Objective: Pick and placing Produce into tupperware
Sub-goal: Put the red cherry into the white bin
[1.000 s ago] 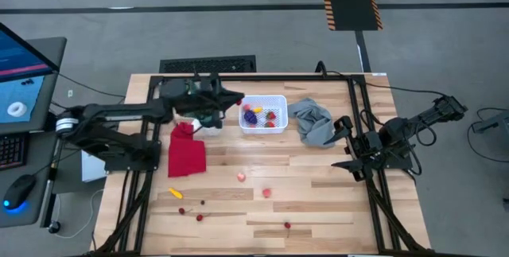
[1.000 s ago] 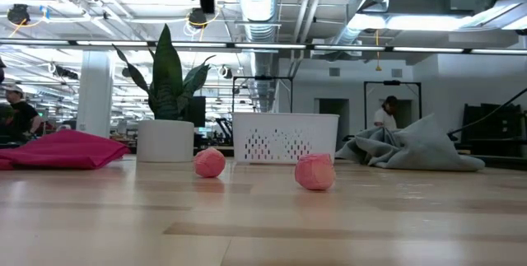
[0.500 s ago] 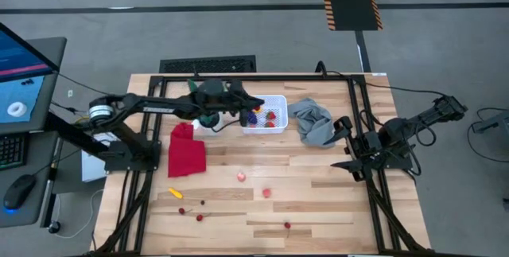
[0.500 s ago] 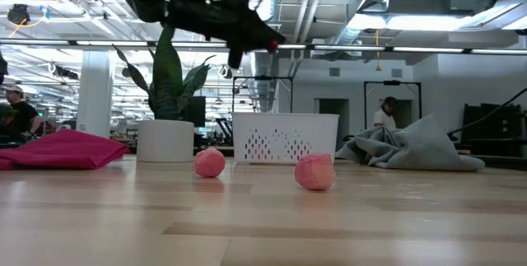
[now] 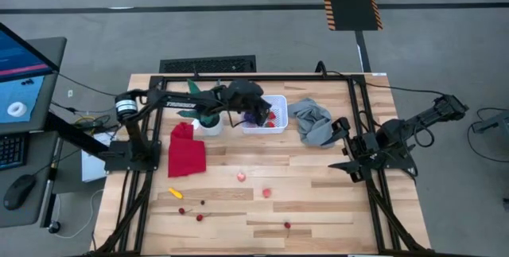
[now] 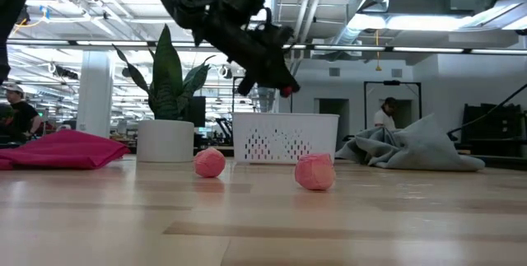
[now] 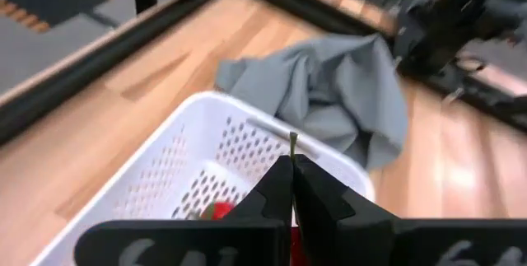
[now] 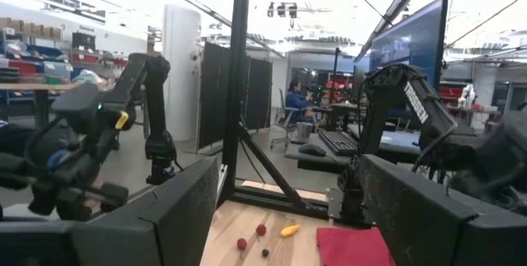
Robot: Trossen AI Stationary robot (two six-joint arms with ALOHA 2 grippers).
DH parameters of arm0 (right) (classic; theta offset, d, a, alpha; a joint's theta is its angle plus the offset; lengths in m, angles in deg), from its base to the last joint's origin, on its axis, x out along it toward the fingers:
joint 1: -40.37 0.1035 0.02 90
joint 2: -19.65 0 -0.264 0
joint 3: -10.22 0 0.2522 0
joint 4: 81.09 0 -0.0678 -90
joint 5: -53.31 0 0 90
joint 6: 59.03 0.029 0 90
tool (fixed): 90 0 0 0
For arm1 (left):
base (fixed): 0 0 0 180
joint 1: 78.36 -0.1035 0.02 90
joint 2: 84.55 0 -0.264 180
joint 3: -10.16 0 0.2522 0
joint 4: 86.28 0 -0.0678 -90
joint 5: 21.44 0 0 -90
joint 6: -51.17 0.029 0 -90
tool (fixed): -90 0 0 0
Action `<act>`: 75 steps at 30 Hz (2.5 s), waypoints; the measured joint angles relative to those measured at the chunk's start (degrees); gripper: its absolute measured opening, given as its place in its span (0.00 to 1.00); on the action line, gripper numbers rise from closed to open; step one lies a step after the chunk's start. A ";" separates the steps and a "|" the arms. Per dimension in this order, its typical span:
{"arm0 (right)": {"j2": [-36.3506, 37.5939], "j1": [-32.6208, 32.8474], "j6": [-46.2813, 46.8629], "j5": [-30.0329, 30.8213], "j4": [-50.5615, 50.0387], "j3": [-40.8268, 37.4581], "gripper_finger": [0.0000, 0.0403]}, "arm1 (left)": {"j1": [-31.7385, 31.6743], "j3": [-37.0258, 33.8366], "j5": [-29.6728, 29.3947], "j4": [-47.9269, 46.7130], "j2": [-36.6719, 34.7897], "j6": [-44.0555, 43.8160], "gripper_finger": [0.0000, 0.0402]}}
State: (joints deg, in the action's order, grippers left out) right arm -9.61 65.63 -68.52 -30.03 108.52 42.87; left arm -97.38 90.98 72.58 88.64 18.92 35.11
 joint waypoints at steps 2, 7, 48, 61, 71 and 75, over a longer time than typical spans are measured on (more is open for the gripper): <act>0.00 0.02 0.01 0.02 -0.06 0.00 0.79 | -0.23 2.12 -0.22 -3.69 1.90 -1.99 0.00; 0.00 0.00 0.01 0.02 -0.09 0.00 0.79 | -1.33 7.12 2.81 -14.29 6.16 -4.05 0.00; -9.32 -0.66 3.02 0.92 4.56 0.00 0.79 | 7.77 8.31 9.96 -14.82 -24.55 -0.36 0.40; -20.76 -0.66 6.71 10.65 13.54 1.66 0.79 | 29.16 4.42 -5.54 -21.23 -36.25 7.36 0.40; -31.85 -0.72 9.45 11.21 8.09 9.36 0.79 | 47.23 -12.39 -20.14 0.00 -43.09 13.24 0.40; -38.28 -0.66 9.36 11.18 6.80 13.88 0.79 | 51.59 -19.24 -25.93 4.69 -45.89 13.45 0.40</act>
State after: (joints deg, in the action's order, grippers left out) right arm -47.89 64.97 -59.16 -18.85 115.33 56.76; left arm -45.80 71.74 46.65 93.33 -26.97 48.57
